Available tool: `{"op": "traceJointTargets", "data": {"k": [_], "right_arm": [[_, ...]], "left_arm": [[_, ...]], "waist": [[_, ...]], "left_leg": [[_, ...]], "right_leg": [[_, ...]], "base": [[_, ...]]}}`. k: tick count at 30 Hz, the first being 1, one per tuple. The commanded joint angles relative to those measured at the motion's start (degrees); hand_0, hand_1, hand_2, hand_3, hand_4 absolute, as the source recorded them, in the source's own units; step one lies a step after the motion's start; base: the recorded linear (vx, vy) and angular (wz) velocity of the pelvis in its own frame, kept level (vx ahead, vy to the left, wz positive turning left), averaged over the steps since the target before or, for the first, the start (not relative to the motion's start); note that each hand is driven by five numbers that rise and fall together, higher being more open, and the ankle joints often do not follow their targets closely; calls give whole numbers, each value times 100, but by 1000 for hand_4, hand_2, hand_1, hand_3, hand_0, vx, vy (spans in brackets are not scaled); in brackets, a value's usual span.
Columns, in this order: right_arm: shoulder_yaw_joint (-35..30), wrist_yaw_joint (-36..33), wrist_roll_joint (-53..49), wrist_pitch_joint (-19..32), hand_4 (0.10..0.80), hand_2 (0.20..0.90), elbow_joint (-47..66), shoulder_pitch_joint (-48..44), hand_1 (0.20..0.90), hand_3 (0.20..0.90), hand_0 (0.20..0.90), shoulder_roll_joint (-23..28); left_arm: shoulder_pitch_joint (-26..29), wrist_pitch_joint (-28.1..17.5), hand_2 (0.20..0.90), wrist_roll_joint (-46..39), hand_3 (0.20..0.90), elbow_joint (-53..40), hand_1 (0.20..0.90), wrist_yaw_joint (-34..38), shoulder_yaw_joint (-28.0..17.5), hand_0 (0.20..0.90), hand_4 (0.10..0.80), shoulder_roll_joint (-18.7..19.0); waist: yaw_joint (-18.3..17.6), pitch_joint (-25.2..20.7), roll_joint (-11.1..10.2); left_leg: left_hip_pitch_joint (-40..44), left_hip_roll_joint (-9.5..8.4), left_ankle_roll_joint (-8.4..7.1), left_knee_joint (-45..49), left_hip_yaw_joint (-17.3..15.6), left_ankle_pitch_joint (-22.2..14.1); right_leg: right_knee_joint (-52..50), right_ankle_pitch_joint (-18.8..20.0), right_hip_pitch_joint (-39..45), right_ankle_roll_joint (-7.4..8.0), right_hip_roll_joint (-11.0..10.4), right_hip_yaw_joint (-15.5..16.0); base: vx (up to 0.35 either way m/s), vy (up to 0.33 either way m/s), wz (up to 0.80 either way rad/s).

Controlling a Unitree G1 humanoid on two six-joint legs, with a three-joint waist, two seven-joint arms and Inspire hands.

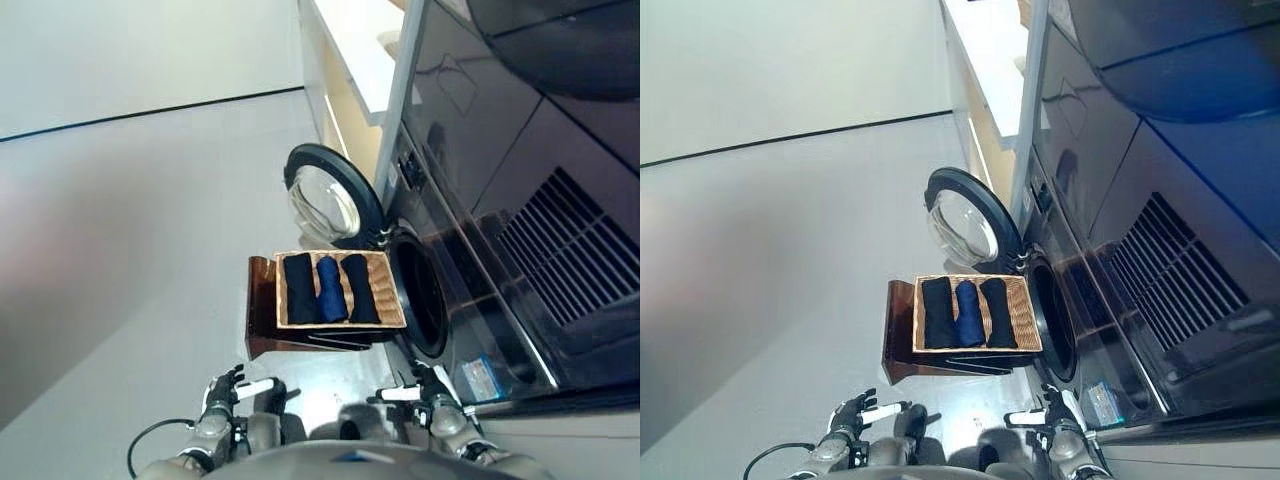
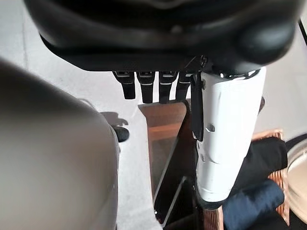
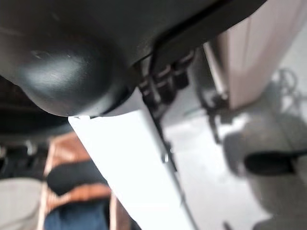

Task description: Pick up the clothes and place them into the washing machine

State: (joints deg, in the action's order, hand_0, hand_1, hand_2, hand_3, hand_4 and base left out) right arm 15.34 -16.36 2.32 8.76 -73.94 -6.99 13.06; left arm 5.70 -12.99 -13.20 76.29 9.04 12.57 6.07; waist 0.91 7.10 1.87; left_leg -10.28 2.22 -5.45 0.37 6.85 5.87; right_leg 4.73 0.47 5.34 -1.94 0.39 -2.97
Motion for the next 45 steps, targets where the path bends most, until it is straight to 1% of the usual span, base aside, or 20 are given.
{"op": "traceJointTargets", "data": {"k": [1, 2, 3, 4, 10, 13, 15, 16, 17, 18, 19, 20, 22, 23, 25, 27, 31, 35, 40, 45], "right_arm": [[-134, -228, -161, 216, 800, 900, -18, -326, 900, 900, 900, 330], [-134, -227, -161, 216, 800, 900, -18, -324, 900, 900, 900, 330], [-185, -200, -215, 209, 800, 900, -29, -330, 900, 900, 900, 291], [-217, -158, -250, 197, 800, 900, -86, -327, 900, 900, 900, 262], [-390, -46, -373, 157, 800, 900, -156, -310, 900, 900, 900, 149], [-497, -1, -521, 160, 800, 900, -137, -363, 900, 900, 900, 123], [-503, 27, -596, 173, 800, 900, -89, -471, 900, 900, 900, 113], [-503, 27, -597, 173, 800, 900, -89, -474, 900, 900, 900, 113], [-493, -17, -600, 171, 800, 900, 2, -584, 900, 900, 900, 131], [-523, -24, -603, 164, 800, 900, 53, -618, 900, 900, 900, 143], [-531, -35, -591, 156, 800, 900, 62, -616, 900, 900, 900, 170], [-521, -56, -621, 155, 800, 900, 84, -653, 900, 900, 900, 191], [-504, -117, -679, 148, 800, 900, 110, -833, 900, 900, 900, 264], [-488, -141, -706, 147, 800, 900, 133, -919, 900, 900, 900, 299], [-466, -202, -695, 148, 800, 900, 163, -1051, 900, 900, 900, 382], [-421, -302, -720, 135, 800, 900, 151, -1281, 900, 900, 900, 499], [-442, -480, -888, 171, 800, 900, 217, -1644, 900, 900, 900, 744], [-366, -664, -976, 187, 800, 900, 267, -2071, 900, 900, 900, 991], [-306, -823, -953, 178, 800, 900, 214, -2548, 900, 900, 900, 1280], [-115, -891, -919, 176, 800, 900, 103, -2989, 900, 900, 900, 1454]], "left_arm": [[111, -219, 900, 110, 900, -64, 900, 188, 275, 900, 800, 194], [109, -219, 900, 111, 900, -65, 900, 189, 276, 900, 800, 194], [151, -219, 900, 122, 900, -66, 900, 185, 297, 900, 800, 205], [202, -212, 900, 167, 900, -89, 900, 166, 306, 900, 800, 227], [204, -159, 900, 267, 900, -61, 900, 42, 239, 900, 800, 333], [184, -116, 900, 311, 900, -64, 900, -22, 189, 900, 800, 445], [205, -107, 900, 332, 900, -58, 900, -62, 172, 900, 800, 525], [208, -107, 900, 332, 900, -57, 900, -63, 170, 900, 800, 526], [213, -84, 900, 394, 900, -17, 900, -70, 154, 900, 800, 620], [179, -81, 900, 435, 900, 19, 900, -44, 120, 900, 800, 665], [169, -76, 900, 483, 900, 26, 900, 13, 78, 900, 800, 686], [168, -94, 900, 477, 900, 39, 900, 58, 49, 900, 800, 710], [252, -124, 900, 376, 900, 18, 900, 167, -3, 900, 800, 767], [294, -136, 900, 312, 900, 12, 900, 207, -3, 900, 800, 752], [357, -184, 900, 165, 900, -38, 900, 212, 74, 900, 800, 648], [485, -247, 900, 72, 900, -208, 900, 251, 287, 900, 800, 542], [554, -362, 900, -102, 900, -506, 900, 355, 506, 900, 800, 406], [550, -401, 900, -202, 900, -533, 900, 397, 572, 900, 800, 401], [460, -431, 900, -288, 900, -472, 900, 455, 551, 900, 800, 401], [456, -510, 900, -405, 900, -695, 900, 526, 594, 900, 800, 394]], "waist": [[173, -310, 50], [176, -305, 47], [132, -358, 25], [131, -461, -11], [165, -704, -224], [220, -630, -254], [215, -412, -226], [215, -408, -227], [195, -245, -186], [203, -233, -192], [217, -250, -248], [188, -256, -276], [202, -209, -297], [231, -173, -310], [264, -142, -307], [256, -2, -238], [300, 315, -137], [387, 622, -50], [496, 750, -3], [610, 902, 5]], "left_leg": [[-90, -41, 135, -185, 27, 378], [-77, -41, 136, -193, 23, 378], [13, -31, 152, -243, -87, 340], [140, -72, 209, -287, -143, 264], [227, -305, 409, -123, -354, -108], [219, -386, 561, 107, -438, -313], [279, -371, 626, 192, -469, -369], [277, -373, 626, 197, -469, -372], [335, -359, 635, 222, -448, -396], [391, -370, 617, 181, -460, -415], [427, -433, 583, 143, -481, -465], [464, -458, 566, 96, -443, -472], [478, -409, 539, -105, -369, -392], [445, -390, 509, -189, -372, -324], [338, -388, 460, -377, -357, -220], [125, -401, 427, -417, -295, -142], [-304, -432, 401, -308, -183, -90], [-788, -460, 377, 67, -190, -133], [-1038, -457, 347, 212, -263, -176], [-1314, -489, 342, 410, -349, -246]], "right_leg": [[3, -78, 48, 536, -147, -252], [4, -80, 56, 536, -149, -255], [10, -98, 80, 583, -232, -237], [8, -150, 132, 642, -354, -225], [-319, -272, 110, 901, -749, -245], [-1262, -292, -252, 975, -749, -218], [-1864, -101, -693, 1021, -664, -3], [-1878, -108, -700, 1021, -665, -4], [-2058, 5, -1075, 960, -653, 425], [-1825, -2, -1180, 888, -701, 703], [-1333, 80, -1100, 859, -820, 974], [-1072, 168, -1034, 827, -850, 907], [-880, 275, -1051, 846, -816, 643], [-746, 315, -1054, 862, -844, 673], [-550, 373, -1066, 890, -913, 869], [-508, 402, -1229, 877, -927, 946], [-487, 440, -1501, 857, -976, 1084], [-486, 524, -1792, 845, -1029, 1128], [-426, 544, -1917, 856, -1052, 1143], [-451, 519, -2039, 873, -1078, 1153]], "base": [[92, 99, -70], [101, 120, -65], [130, 169, -40], [196, 232, -18], [142, 164, 0], [64, 131, -9], [-16, 95, -17], [-34, 102, -27], [19, 80, -33], [64, 66, -35], [122, -18, -27], [121, -56, -16], [38, -65, 0], [-41, -59, 26], [-68, -50, 30], [-115, -41, 26], [-78, -27, 29], [-56, -9, 6], [36, 13, 5], [28, 24, -3]]}}
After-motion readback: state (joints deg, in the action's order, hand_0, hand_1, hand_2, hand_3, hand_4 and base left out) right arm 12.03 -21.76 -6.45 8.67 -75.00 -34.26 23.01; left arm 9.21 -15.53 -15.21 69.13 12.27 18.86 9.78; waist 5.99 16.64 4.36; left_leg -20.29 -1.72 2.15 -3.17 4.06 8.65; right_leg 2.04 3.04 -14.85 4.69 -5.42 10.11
